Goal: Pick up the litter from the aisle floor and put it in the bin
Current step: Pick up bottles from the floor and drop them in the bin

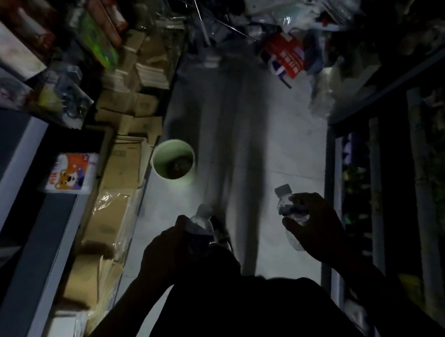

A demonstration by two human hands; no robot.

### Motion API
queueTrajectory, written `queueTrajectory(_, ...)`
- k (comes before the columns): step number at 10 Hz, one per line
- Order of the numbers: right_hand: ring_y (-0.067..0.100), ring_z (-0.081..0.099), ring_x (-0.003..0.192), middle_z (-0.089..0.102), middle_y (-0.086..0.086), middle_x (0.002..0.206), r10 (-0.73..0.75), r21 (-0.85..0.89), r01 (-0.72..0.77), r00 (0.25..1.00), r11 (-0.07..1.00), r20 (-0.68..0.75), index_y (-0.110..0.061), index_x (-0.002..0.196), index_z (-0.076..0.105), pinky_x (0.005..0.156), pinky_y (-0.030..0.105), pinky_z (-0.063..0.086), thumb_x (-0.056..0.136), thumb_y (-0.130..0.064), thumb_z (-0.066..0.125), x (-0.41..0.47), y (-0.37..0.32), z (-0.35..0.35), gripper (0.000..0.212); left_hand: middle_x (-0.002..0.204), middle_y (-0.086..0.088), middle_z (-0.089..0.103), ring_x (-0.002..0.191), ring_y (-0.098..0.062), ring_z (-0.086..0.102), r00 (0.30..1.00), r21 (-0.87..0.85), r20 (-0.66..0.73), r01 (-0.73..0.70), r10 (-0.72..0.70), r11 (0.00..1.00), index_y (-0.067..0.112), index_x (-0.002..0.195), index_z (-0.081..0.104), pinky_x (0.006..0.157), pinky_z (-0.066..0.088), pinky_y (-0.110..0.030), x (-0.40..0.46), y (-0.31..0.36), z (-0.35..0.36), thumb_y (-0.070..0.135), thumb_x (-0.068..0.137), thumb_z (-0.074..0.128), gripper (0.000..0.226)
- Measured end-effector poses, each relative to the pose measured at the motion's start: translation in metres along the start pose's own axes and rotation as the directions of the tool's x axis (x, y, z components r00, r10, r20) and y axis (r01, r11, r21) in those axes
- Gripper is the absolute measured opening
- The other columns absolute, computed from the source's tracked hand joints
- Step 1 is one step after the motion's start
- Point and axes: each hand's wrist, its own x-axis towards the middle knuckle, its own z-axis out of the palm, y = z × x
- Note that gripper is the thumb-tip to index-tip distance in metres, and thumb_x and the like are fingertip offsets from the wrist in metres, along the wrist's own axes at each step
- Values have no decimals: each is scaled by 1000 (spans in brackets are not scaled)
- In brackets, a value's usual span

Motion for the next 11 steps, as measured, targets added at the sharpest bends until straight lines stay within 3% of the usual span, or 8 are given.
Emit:
queueTrajectory(1, -7, 50, 90, 55, -9, 108, 84, -12, -84, 996, 996, -5, -23, 118, 65, 78, 1, 36, 80, -15, 83, 46, -24, -3, 42, 94, 9, 67, 87, -16, 69, 1000, -44, -22, -12, 11, 999, 36, 111, 44, 74, 57, -38, 57, -9, -46, 54, 77, 71, 46)
queueTrajectory(3, 27, 67, 97, 60, -3, 102, 106, -65, -109, 993, 992, -42, -32, 105, 64, 82, 29, 46, 88, -18, 73, 107, -56, -4, 24, 106, 7, 71, 95, -19, 70, 991, -29, -118, -72, 68, 997, 30, 133, 43, 76, 58, -36, 146, -1, -116, 70, 71, 71, 79)
queueTrajectory(5, 14, 70, 94, 68, -11, 105, 293, 96, -305, 949, 948, 116, -46, 110, 61, 79, 48, 60, 73, -46, 74, 216, -56, -13, 40, 110, -1, 73, 96, -26, 72, 986, -191, -146, 57, -86, 980, 24, 152, 28, 75, 59, -37, 225, 10, -147, 58, 73, 82, 102)
queueTrajectory(6, 9, 68, 86, 67, -11, 100, 298, 119, -326, 933, 938, 204, -48, 104, 59, 75, 46, 60, 75, -41, 78, 269, -70, -19, 35, 109, 2, 71, 95, -23, 70, 981, -258, -124, 113, -149, 960, 28, 140, 35, 76, 59, -38, 255, 8, -152, 60, 70, 81, 90)
queueTrajectory(7, -2, 60, 81, 61, -17, 98, 232, 49, -262, 914, 964, 332, -43, 96, 51, 68, 16, 50, 84, -18, 79, 357, -92, -23, 39, 102, 3, 66, 90, -22, 67, 941, -431, -14, 300, -338, 851, 28, 121, 38, 74, 54, -37, 292, 4, -160, 48, 74, 78, 65)
queueTrajectory(8, -4, 55, 82, 56, -20, 97, 214, -35, -220, 882, 975, 419, -37, 97, 46, 63, 5, 43, 85, -7, 76, 411, -100, -14, 45, 100, 2, 65, 90, -23, 66, 903, -554, 55, 382, -425, 740, 28, 116, 37, 75, 52, -40, 314, -2, -160, 41, 75, 74, 57)
queueTrajectory(9, 0, 58, 88, 56, -18, 99, 207, -148, -151, 816, 977, 539, -24, 114, 48, 67, 4, 42, 85, -7, 75, 475, -113, 28, 43, 99, 6, 64, 85, -16, 63, 831, -671, 135, 477, -539, 568, 27, 118, 36, 70, 47, -33, 353, -26, -143, 22, 88, 74, 49)
queueTrajectory(11, 16, 64, 99, 63, -3, 109, 196, -224, -62, 736, 973, 648, -18, 124, 53, 82, 23, 50, 87, -25, 73, 530, -101, 189, 42, 103, -12, 73, 74, -26, 69, 705, -785, 357, 582, -613, 211, 20, 115, 52, 65, 49, -33, 443, -111, -69, 27, 84, 78, 41)
